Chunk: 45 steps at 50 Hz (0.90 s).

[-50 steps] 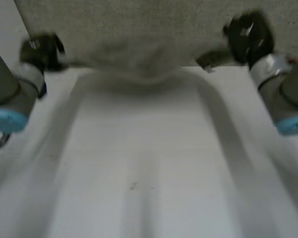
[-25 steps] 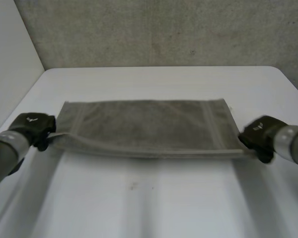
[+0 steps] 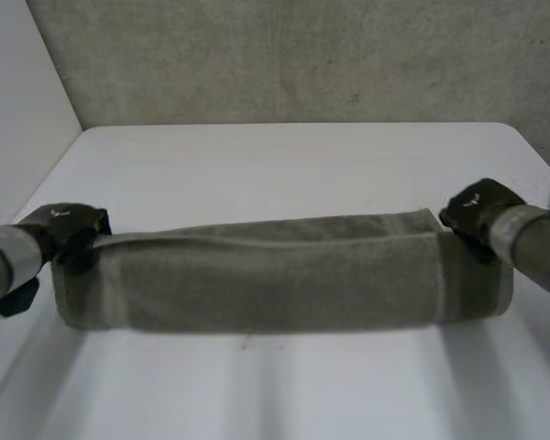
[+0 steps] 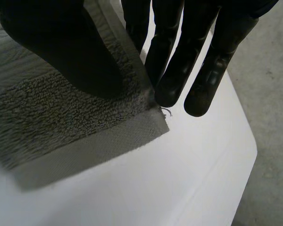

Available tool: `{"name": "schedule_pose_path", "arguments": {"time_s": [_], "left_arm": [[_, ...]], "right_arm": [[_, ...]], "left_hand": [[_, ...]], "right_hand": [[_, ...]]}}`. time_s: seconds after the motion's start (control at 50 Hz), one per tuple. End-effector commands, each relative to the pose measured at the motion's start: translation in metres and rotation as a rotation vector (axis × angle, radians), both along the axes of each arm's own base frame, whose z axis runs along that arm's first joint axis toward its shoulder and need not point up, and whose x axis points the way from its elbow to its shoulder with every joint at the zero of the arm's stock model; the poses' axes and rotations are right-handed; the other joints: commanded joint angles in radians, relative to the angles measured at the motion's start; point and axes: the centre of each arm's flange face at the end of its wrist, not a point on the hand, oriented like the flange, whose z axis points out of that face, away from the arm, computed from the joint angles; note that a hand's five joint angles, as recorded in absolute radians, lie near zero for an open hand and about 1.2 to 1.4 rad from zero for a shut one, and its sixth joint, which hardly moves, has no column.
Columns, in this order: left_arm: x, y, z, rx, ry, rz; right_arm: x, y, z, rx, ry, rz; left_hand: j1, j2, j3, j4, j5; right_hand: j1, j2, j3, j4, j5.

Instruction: Fold the towel.

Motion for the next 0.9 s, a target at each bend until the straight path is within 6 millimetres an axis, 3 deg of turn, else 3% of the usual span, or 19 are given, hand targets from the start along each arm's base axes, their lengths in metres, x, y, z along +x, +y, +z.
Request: {"name": "schedule_pose_path", "arguments": {"time_s": [0.02, 0.14, 0.26, 0.34, 0.36, 0.38, 0.4, 0.42, 0.54, 0.58, 0.6, 0.64, 0.7, 0.74, 0.82, 0.86, 0.9], "left_arm": [[-0.002, -0.044, -0.03, 0.018, -0.046, 0.112], [-0.006, -0.061, -0.047, 0.013, -0.074, 0.155], [-0.017, -0.068, -0.054, -0.006, -0.052, 0.142], [-0.028, -0.074, -0.057, -0.041, -0.053, 0.137], [-0.028, -0.077, -0.056, -0.05, -0.06, 0.148], [-0.028, -0.077, -0.056, -0.05, -0.06, 0.148], [-0.028, -0.079, -0.055, -0.063, -0.068, 0.166], [-0.026, -0.082, -0.05, -0.082, -0.075, 0.19], [-0.024, -0.09, -0.033, -0.155, -0.08, 0.247], [-0.032, -0.09, -0.023, -0.188, -0.069, 0.232], [-0.033, -0.09, -0.023, -0.188, -0.069, 0.232], [-0.038, -0.085, -0.008, -0.223, -0.059, 0.223], [-0.038, -0.081, 0.0, -0.236, -0.054, 0.22], [-0.039, -0.071, 0.008, -0.239, -0.05, 0.216], [-0.043, -0.054, 0.015, -0.238, -0.036, 0.195], [-0.045, -0.046, 0.019, -0.24, -0.02, 0.19], [-0.051, -0.031, 0.025, -0.259, 0.032, 0.174]], "right_arm": [[0.024, -0.042, -0.022, -0.164, -0.032, 0.01], [0.038, -0.073, -0.034, -0.345, -0.048, 0.04], [0.056, -0.083, -0.048, -0.393, -0.017, 0.093], [0.065, -0.09, -0.063, -0.392, -0.015, 0.129], [0.066, -0.092, -0.069, -0.388, -0.013, 0.13], [0.066, -0.092, -0.069, -0.388, -0.013, 0.13], [0.066, -0.094, -0.071, -0.39, -0.013, 0.127], [0.067, -0.096, -0.07, -0.396, -0.018, 0.123], [0.067, -0.099, -0.058, -0.423, -0.033, 0.108], [0.064, -0.096, -0.039, -0.446, -0.046, 0.084], [0.064, -0.096, -0.039, -0.446, -0.046, 0.084], [0.055, -0.089, -0.016, -0.448, -0.111, 0.035], [0.051, -0.081, -0.005, -0.438, -0.167, 0.017], [0.044, -0.062, 0.011, -0.388, -0.288, -0.004], [0.03, -0.047, 0.013, -0.276, -0.368, -0.014], [0.01, -0.036, 0.004, -0.119, -0.412, -0.031], [0.004, -0.028, 0.001, -0.041, -0.43, -0.03]], "left_hand": [[0.166, 0.166, 0.167, 0.167, 0.165], [0.157, 0.157, 0.158, 0.158, 0.156], [0.078, 0.078, 0.079, 0.078, 0.077], [-0.396, -0.396, -0.395, -0.395, -0.397], [-0.625, -0.624, -0.624, -0.624, -0.625], [-0.627, -0.626, -0.626, -0.626, -0.627], [-0.894, -0.894, -0.893, -0.894, -0.895], [-0.99, -0.989, -0.989, -0.989, -0.99], [-0.991, -0.99, -0.99, -0.99, -0.991], [-0.991, -0.99, -0.99, -0.99, -0.991], [-0.991, -0.99, -0.99, -0.99, -0.991], [-0.991, -0.99, -0.99, -0.99, -0.991], [-0.991, -0.99, -0.99, -0.99, -0.991], [-0.991, -0.99, -0.99, -0.99, -0.991], [-0.991, -0.99, -0.99, -0.99, -0.991], [-0.991, -0.99, -0.99, -0.99, -0.991], [-0.994, -0.993, -0.993, -0.993, -0.994]], "right_hand": [[0.427, 0.214, 0.208, 0.201, 0.237], [0.427, 0.214, 0.208, 0.201, 0.237], [0.427, 0.214, 0.208, 0.201, 0.237], [0.427, 0.214, 0.208, 0.201, 0.237], [0.007, -0.207, -0.212, -0.22, -0.183], [0.002, -0.211, -0.216, -0.224, -0.187], [-0.588, -0.801, -0.806, -0.814, -0.777], [-0.795, -1.008, -1.013, -1.021, -0.984], [-0.795, -1.008, -1.013, -1.021, -0.984], [-0.795, -1.008, -1.013, -1.021, -0.984], [-0.795, -1.008, -1.013, -1.021, -0.984], [-0.795, -1.008, -1.013, -1.021, -0.984], [-0.795, -1.008, -1.013, -1.021, -0.984], [-0.795, -1.008, -1.013, -1.021, -0.984], [-0.795, -1.008, -1.013, -1.021, -0.984], [-0.795, -1.008, -1.013, -1.021, -0.984], [-0.795, -1.008, -1.013, -1.021, -0.984]]}}
